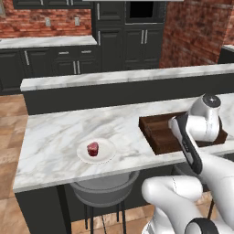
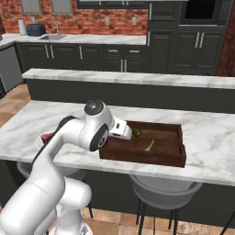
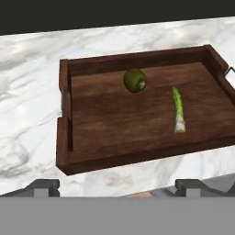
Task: Create a steak meal by picking up the steak and asparagus from the tray and placing them on the plate. Leave the kiwi on the tray.
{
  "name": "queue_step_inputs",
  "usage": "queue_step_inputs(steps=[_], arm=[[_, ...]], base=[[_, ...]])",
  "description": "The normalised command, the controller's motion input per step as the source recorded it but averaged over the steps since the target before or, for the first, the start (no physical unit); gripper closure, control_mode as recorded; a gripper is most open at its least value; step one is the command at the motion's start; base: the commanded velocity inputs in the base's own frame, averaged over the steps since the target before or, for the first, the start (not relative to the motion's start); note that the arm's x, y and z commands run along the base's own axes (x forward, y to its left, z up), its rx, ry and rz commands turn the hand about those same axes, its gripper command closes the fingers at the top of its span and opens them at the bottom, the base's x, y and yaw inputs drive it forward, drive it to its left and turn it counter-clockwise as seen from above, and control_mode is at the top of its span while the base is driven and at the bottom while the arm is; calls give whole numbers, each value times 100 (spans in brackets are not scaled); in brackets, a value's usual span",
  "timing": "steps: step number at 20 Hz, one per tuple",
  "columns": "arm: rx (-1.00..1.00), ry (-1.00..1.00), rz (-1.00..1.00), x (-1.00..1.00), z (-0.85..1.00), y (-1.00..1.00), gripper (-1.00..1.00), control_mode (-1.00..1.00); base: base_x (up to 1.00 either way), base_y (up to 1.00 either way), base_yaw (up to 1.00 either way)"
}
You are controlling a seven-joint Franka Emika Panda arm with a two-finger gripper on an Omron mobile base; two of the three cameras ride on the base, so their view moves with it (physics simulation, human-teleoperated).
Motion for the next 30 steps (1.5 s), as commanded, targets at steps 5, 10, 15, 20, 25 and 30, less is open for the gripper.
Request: queue_step_inputs(steps=[5,10,15,20,25,30], arm=[[-6,12,-6,22,-4,-70,-100,-100],[-4,11,-4,25,-11,-61,-100,-100],[0,10,0,22,-16,-36,-100,-100],[0,3,0,19,-31,-16,-100,-100],[0,1,0,31,-33,-12,-100,-100],[0,3,0,43,-36,-16,-100,-100]], base=[[0,0,0],[0,0,0],[0,0,0],[0,0,0],[0,0,0],[0,0,0]])
